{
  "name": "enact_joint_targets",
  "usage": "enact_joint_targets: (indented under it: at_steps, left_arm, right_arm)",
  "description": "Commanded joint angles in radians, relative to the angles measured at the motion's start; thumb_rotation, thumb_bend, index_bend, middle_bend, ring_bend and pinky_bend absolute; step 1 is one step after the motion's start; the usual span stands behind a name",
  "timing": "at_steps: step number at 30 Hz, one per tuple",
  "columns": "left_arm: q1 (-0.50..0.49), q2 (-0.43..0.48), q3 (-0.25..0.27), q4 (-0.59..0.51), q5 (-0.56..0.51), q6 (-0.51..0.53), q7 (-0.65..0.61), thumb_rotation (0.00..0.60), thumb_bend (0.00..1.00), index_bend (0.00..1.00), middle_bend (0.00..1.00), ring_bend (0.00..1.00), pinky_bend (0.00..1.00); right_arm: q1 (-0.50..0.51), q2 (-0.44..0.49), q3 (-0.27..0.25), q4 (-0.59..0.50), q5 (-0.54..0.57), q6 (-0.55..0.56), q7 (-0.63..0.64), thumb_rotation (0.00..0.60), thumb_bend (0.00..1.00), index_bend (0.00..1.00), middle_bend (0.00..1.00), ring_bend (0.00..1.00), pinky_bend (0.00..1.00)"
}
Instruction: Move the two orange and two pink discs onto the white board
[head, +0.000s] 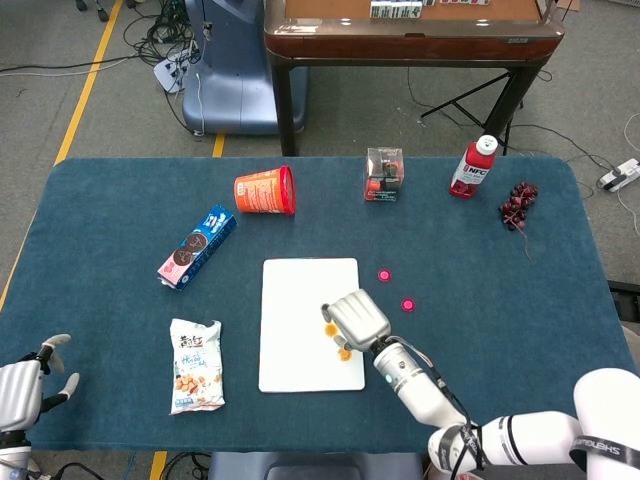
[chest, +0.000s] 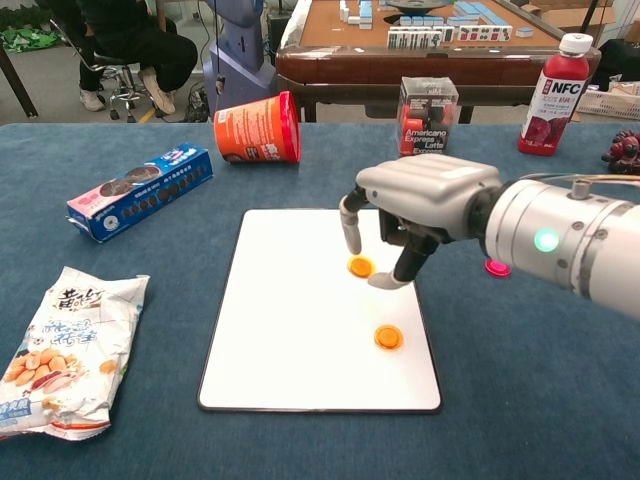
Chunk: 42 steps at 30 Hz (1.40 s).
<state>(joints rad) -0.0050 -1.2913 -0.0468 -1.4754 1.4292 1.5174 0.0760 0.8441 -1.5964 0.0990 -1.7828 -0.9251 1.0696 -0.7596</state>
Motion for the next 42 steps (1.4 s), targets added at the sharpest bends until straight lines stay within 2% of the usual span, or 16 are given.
enact_joint_targets:
  at_steps: [1,17,21,26,29,35,42]
  left_arm:
    - [0.001,0.000,0.000,0.001,-0.002,0.000,-0.002,0.600,0.29,0.35,0.58,0.53,0.73]
    - [0.003,-0.006,0.004,0.008,0.000,-0.003,-0.006,0.600,0.29,0.35,0.58,0.53,0.73]
    - [0.004,-0.007,0.005,0.009,-0.001,-0.004,-0.007,0.600,0.29,0.35,0.58,0.53,0.73]
    - [0.005,-0.009,0.007,0.010,0.001,-0.003,-0.006,0.600,0.29,0.35,0.58,0.53,0.73]
    - [0.005,-0.011,0.008,0.011,0.001,-0.005,-0.005,0.600,0.30,0.35,0.58,0.53,0.73]
    - [0.007,-0.011,0.008,0.013,0.000,-0.004,-0.009,0.600,0.29,0.35,0.58,0.53,0.73]
    - [0.004,-0.011,0.005,0.012,0.000,-0.004,-0.009,0.600,0.29,0.35,0.58,0.53,0.73]
  right_arm:
    - [0.009,-0.014,-0.006,-0.008,-0.002,-0.001,-0.015,0.600,0.26,0.51,1.00,1.00,1.00]
    - [0.037,-0.079,-0.025,0.030,0.039,-0.020,-0.061,0.600,0.24,0.51,1.00,1.00,1.00]
    - [0.040,-0.084,-0.031,0.036,0.048,-0.023,-0.066,0.600,0.20,0.50,1.00,1.00,1.00]
    - [0.042,-0.093,-0.033,0.044,0.045,-0.025,-0.060,0.600,0.12,0.41,1.00,1.00,1.00]
    - [0.042,-0.095,-0.034,0.047,0.037,-0.026,-0.053,0.600,0.08,0.39,1.00,1.00,1.00]
    - [0.030,-0.076,-0.031,0.047,0.034,-0.010,-0.035,0.600,0.08,0.38,1.00,1.00,1.00]
    - [-0.006,0.000,-0.036,0.053,0.056,0.018,-0.009,0.600,0.10,0.38,1.00,1.00,1.00]
